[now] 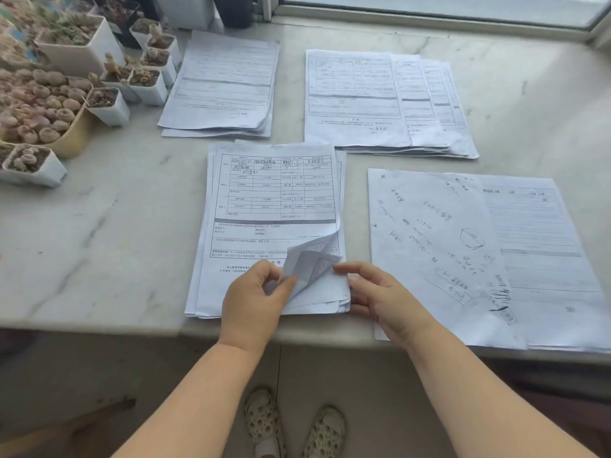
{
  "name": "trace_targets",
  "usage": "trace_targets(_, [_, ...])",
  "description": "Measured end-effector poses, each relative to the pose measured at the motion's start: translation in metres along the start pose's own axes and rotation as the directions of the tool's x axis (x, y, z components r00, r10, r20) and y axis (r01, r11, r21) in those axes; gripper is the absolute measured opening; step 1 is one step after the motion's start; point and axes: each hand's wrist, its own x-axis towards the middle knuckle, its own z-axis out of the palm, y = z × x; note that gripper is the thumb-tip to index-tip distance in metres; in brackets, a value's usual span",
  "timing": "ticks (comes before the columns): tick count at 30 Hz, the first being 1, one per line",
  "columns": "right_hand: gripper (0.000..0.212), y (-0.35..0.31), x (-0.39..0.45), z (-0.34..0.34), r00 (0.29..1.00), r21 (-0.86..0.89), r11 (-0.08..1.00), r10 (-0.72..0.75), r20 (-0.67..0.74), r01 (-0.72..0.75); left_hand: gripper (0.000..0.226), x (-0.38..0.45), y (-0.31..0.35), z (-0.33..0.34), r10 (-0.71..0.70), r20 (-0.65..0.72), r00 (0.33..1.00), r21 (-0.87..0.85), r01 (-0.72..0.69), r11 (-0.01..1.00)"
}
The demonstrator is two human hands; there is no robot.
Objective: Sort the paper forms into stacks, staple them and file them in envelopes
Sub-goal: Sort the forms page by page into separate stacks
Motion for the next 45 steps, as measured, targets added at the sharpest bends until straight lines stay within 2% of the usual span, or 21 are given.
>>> trace_targets(2, [0.028, -0.001, 0.001, 0.002, 0.999, -0.015, 1.0, 0.027, -0.022, -0.028, 0.028, -0.001, 0.0, 0.0, 0.023, -0.005, 1.0, 0.004, -0.023, 1.0])
trace_targets(4, [0.037, -0.003, 0.004, 0.005, 0.998, -0.043, 0.998, 0.044, -0.053, -0.047, 0.043, -0.003, 0.004, -0.001, 0.064, -0.024, 0.998, 0.025, -0.064, 0.998])
trace_targets(7, [0.037, -0.007, 0.005, 0.008, 0.995, -0.035, 0.997, 0.063, -0.08, -0.066, 0.043, -0.003, 0.008, -0.001, 0.072, -0.066, 0.995, 0.015, -0.071, 0.997])
trace_targets(11, [0.014, -0.007, 0.002, -0.001, 0.997, -0.044, 0.997, 0.066, 0.038, -0.065, 0.045, -0.002, 0.006, -0.001, 0.103, -0.032, 0.994, 0.073, -0.101, 0.992])
trace_targets(12, [0.019, -0.006, 0.001, -0.004, 0.996, -0.058, 0.997, 0.059, 0.066, -0.056, 0.046, -0.002, 0.005, -0.002, 0.118, -0.022, 0.993, 0.098, -0.115, 0.988])
trace_targets(14, [0.029, -0.007, -0.001, -0.005, 0.995, -0.083, 0.995, 0.055, 0.077, -0.049, 0.039, -0.002, 0.004, -0.002, 0.126, 0.02, 0.992, 0.156, -0.127, 0.979])
trace_targets(16, [0.029, -0.009, -0.001, -0.003, 0.998, -0.118, 0.992, 0.04, 0.046, -0.034, 0.035, -0.005, 0.004, -0.004, 0.152, 0.091, 0.984, 0.237, -0.169, 0.957])
trace_targets(19, [0.02, -0.013, 0.004, 0.003, 0.998, -0.199, 0.98, 0.026, 0.048, -0.016, 0.037, -0.008, -0.002, -0.004, 0.312, 0.216, 0.925, 0.369, -0.374, 0.851])
trace_targets(22, [0.025, -0.017, 0.006, 0.001, 0.997, -0.177, 0.983, 0.054, 0.06, -0.043, 0.014, -0.006, -0.005, -0.006, 0.295, 0.158, 0.942, 0.279, -0.329, 0.902])
trace_targets(23, [0.026, -0.018, 0.005, 0.0, 0.995, -0.187, 0.981, 0.057, 0.087, -0.039, 0.021, -0.004, -0.004, -0.007, 0.276, 0.128, 0.953, 0.242, -0.3, 0.923])
trace_targets(25, [0.041, -0.018, 0.004, -0.002, 0.994, -0.256, 0.967, 0.049, 0.101, -0.022, 0.037, -0.002, -0.003, -0.007, 0.252, 0.089, 0.964, 0.219, -0.265, 0.939])
trace_targets(26, [0.047, -0.015, 0.005, -0.003, 0.996, -0.284, 0.959, 0.031, 0.083, -0.006, 0.038, -0.001, -0.001, -0.008, 0.241, 0.09, 0.966, 0.222, -0.255, 0.941])
trace_targets(29, [0.051, -0.013, 0.008, 0.003, 0.999, -0.307, 0.951, -0.023, 0.029, 0.031, 0.021, 0.0, 0.001, -0.009, 0.174, 0.139, 0.975, 0.213, -0.201, 0.956])
trace_targets(32, [0.048, -0.014, 0.01, 0.008, 0.999, -0.234, 0.972, -0.034, -0.006, 0.032, 0.035, 0.0, -0.002, -0.01, 0.187, 0.189, 0.964, 0.234, -0.229, 0.945])
trace_targets(35, [0.056, -0.015, 0.012, 0.013, 0.997, -0.285, 0.958, -0.039, -0.073, 0.017, 0.03, 0.002, -0.006, -0.01, 0.205, 0.179, 0.962, 0.195, -0.239, 0.951])
trace_targets(36, [0.053, -0.014, 0.013, 0.012, 0.989, -0.34, 0.94, -0.07, -0.13, 0.021, 0.03, 0.003, -0.006, -0.01, 0.193, 0.164, 0.967, 0.184, -0.222, 0.957])
trace_targets(39, [0.013, -0.024, 0.01, 0.008, 0.896, -0.478, 0.876, -0.263, -0.358, 0.067, 0.031, 0.005, -0.004, -0.012, 0.194, 0.135, 0.972, 0.15, -0.213, 0.965])
trace_targets(40, [0.024, -0.027, 0.01, 0.005, 0.89, -0.44, 0.896, -0.247, -0.383, 0.06, 0.029, 0.005, -0.003, -0.013, 0.195, 0.141, 0.971, 0.143, -0.215, 0.966])
trace_targets(42, [0.042, -0.038, 0.009, 0.008, 0.938, -0.241, 0.97, -0.056, -0.342, -0.03, 0.029, 0.004, -0.003, -0.013, 0.184, 0.16, 0.97, 0.129, -0.206, 0.97])
trace_targets(43, [0.049, -0.044, 0.009, 0.013, 0.952, -0.149, 0.982, 0.066, -0.3, -0.115, 0.032, 0.003, -0.003, -0.014, 0.164, 0.17, 0.972, 0.107, -0.184, 0.977])
trace_targets(45, [0.055, -0.049, 0.011, 0.021, 0.942, -0.078, 0.96, 0.243, -0.232, -0.267, 0.039, 0.001, -0.001, -0.015, 0.094, 0.204, 0.974, 0.056, -0.108, 0.993])
